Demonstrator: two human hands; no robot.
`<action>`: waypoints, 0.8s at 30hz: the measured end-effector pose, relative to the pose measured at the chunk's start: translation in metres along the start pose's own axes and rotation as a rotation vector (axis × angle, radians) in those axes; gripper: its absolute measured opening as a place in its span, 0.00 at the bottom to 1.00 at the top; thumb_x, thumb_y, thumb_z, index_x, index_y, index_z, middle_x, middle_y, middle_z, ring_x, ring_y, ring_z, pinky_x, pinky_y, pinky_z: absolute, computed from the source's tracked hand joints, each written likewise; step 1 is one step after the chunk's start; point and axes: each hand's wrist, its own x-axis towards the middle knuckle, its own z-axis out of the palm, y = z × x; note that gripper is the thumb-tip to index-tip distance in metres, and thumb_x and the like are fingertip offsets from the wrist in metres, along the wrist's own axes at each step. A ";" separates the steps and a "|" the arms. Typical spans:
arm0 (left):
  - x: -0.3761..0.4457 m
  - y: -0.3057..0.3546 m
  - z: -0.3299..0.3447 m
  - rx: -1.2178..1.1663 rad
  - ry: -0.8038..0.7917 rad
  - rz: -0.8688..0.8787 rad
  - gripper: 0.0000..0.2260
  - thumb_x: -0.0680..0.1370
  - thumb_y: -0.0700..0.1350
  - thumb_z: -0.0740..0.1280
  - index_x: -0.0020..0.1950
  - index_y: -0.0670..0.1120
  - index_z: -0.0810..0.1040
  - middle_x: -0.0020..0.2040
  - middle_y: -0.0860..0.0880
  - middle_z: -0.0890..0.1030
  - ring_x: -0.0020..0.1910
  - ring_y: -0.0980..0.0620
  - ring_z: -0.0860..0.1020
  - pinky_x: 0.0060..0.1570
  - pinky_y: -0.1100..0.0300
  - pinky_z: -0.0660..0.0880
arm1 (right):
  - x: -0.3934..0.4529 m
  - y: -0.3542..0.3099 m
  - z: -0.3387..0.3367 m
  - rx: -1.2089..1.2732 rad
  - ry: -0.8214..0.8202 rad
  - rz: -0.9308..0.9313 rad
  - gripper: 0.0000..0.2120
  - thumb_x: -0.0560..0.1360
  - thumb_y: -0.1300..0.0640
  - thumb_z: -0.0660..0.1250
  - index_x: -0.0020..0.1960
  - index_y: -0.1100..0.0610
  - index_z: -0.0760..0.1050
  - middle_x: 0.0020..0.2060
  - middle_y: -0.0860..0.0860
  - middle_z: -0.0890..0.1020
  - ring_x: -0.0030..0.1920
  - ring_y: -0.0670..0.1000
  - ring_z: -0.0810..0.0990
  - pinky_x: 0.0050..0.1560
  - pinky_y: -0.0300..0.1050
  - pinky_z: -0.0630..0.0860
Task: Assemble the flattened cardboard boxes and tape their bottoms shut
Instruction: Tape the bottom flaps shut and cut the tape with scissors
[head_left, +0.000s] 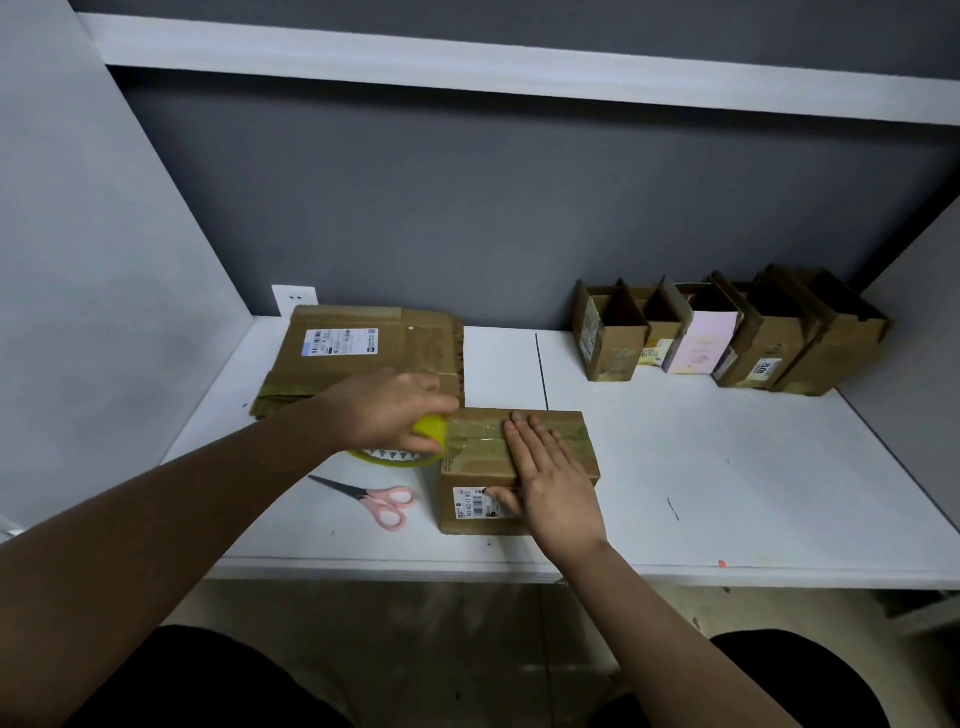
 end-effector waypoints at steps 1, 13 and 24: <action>0.002 0.000 0.000 0.024 -0.010 0.016 0.21 0.76 0.61 0.62 0.66 0.54 0.69 0.60 0.51 0.72 0.55 0.51 0.74 0.43 0.61 0.71 | 0.000 0.000 0.000 0.003 -0.006 -0.002 0.36 0.74 0.36 0.51 0.70 0.60 0.70 0.67 0.55 0.74 0.67 0.55 0.74 0.66 0.54 0.68; -0.005 -0.010 0.029 -0.027 -0.030 -0.021 0.22 0.76 0.59 0.64 0.69 0.54 0.69 0.60 0.51 0.74 0.54 0.53 0.75 0.42 0.64 0.69 | -0.001 0.001 0.004 0.002 -0.005 -0.005 0.36 0.74 0.35 0.51 0.72 0.58 0.68 0.69 0.54 0.73 0.69 0.54 0.72 0.70 0.53 0.62; -0.008 -0.005 0.068 -0.310 0.160 -0.145 0.20 0.73 0.56 0.70 0.62 0.51 0.74 0.56 0.51 0.76 0.52 0.52 0.75 0.44 0.61 0.72 | 0.004 -0.010 -0.003 -0.015 -0.012 0.031 0.33 0.72 0.33 0.51 0.70 0.48 0.70 0.66 0.58 0.74 0.66 0.59 0.74 0.67 0.58 0.66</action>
